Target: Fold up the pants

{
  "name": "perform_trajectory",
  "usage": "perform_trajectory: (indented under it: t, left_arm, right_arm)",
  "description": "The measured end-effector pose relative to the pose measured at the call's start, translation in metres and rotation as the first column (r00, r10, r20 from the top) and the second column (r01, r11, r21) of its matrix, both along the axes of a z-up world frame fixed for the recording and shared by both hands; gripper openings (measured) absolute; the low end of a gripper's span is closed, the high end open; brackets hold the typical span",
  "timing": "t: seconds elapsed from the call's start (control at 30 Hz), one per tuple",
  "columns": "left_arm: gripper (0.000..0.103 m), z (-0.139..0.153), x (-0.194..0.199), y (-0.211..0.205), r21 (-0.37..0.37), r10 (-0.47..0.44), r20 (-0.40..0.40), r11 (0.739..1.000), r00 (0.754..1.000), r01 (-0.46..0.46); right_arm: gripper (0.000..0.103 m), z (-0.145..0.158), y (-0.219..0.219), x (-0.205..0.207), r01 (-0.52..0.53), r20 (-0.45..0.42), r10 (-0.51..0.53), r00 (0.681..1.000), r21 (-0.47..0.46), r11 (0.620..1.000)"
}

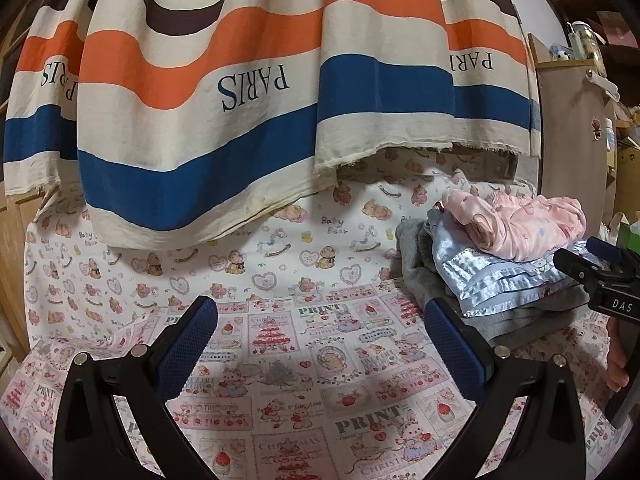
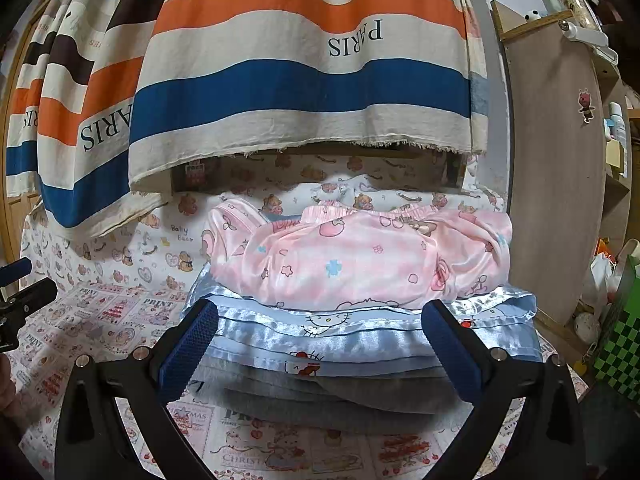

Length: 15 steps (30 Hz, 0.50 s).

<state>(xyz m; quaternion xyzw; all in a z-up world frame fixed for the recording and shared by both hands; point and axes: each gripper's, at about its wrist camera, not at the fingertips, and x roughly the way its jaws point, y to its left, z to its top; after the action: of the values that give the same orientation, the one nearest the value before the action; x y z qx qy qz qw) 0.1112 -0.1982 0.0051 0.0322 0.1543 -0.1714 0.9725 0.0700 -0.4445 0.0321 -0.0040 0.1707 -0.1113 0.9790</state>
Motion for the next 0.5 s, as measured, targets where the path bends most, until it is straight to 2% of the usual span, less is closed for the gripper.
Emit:
perform_trajectory:
  t: [0.5]
  left_arm:
    - [0.102,-0.0001,0.0016,-0.0008,-0.004,-0.004,-0.015,1.0,1.0,0.004]
  right_arm:
    - [0.102,0.0001,-0.0002,0.0,-0.001,-0.005,0.001,1.0,0.002,1.0]
